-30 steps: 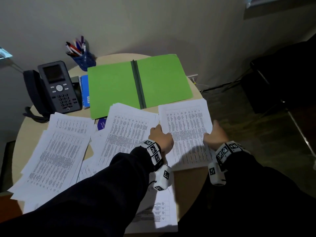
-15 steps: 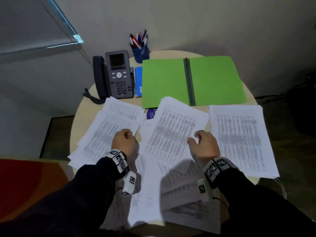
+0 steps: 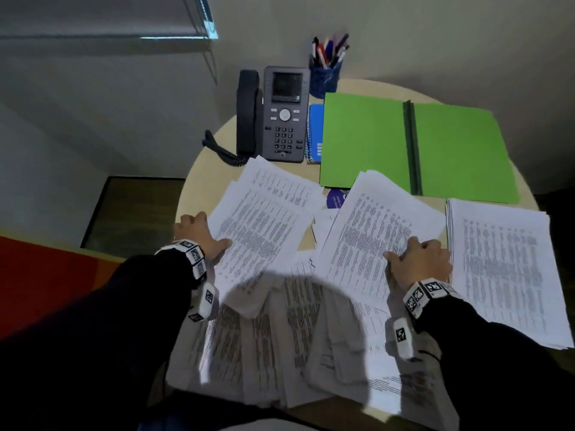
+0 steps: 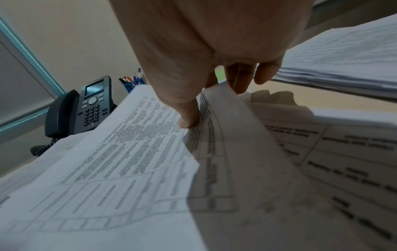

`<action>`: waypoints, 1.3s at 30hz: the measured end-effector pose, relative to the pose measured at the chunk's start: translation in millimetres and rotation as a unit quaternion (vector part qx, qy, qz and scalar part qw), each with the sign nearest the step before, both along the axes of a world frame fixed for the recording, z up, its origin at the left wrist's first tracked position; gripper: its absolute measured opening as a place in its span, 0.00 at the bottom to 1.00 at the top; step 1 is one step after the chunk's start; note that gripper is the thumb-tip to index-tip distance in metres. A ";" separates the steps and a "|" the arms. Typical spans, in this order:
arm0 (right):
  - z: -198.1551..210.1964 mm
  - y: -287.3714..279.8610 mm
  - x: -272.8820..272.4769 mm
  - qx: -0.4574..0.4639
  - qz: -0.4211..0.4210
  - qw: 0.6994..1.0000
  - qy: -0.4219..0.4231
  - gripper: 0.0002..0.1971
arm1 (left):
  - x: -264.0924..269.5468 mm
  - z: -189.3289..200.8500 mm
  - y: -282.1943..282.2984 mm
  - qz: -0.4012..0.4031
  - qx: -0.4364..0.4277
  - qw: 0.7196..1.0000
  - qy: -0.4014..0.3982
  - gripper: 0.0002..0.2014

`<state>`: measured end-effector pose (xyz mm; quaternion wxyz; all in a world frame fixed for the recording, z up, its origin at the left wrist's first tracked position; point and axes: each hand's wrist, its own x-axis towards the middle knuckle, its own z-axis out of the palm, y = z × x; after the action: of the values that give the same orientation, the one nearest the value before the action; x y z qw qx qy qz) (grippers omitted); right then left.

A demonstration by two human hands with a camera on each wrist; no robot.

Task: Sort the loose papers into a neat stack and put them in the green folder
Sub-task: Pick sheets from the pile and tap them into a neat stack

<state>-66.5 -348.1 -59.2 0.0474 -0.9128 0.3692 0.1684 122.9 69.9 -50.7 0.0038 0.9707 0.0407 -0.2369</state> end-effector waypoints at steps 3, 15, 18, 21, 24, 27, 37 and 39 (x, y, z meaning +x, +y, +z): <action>2.9 6.8 4.2 0.054 -0.024 0.997 -0.048 0.27 | 5.8 0.7 3.0 0.017 -0.027 0.999 0.017 0.48; 15.2 -8.1 -10.3 0.235 -0.167 0.943 -0.164 0.37 | -4.6 10.2 6.9 0.088 -0.076 0.991 0.064 0.26; 12.9 -15.4 -5.8 0.205 -0.118 0.959 -0.159 0.19 | -7.9 9.2 6.3 0.131 -0.122 0.982 0.059 0.28; 8.2 -19.0 3.8 0.127 -0.050 0.984 -0.112 0.29 | -11.0 8.9 5.8 0.124 -0.148 0.980 0.040 0.23; 2.9 -18.7 10.8 0.097 -0.022 0.993 -0.057 0.31 | -11.7 10.9 -2.3 0.079 -0.125 0.987 0.065 0.07; 3.1 -14.9 14.2 0.073 -0.007 0.996 -0.055 0.26 | -12.1 16.6 -23.0 0.073 -0.118 0.988 0.068 0.07; -4.8 -4.2 5.8 0.079 -0.043 0.991 -0.096 0.22 | -12.3 1.3 -48.6 0.084 -0.028 0.995 0.037 0.31; -3.8 0.7 5.5 0.078 -0.038 0.989 -0.117 0.18 | -13.1 0.7 -47.5 0.073 -0.021 0.997 0.030 0.30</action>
<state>-61.1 -347.4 -63.0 0.1676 -0.9052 0.3808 0.0864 109.8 22.4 -50.0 0.0408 0.9573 0.1066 -0.2657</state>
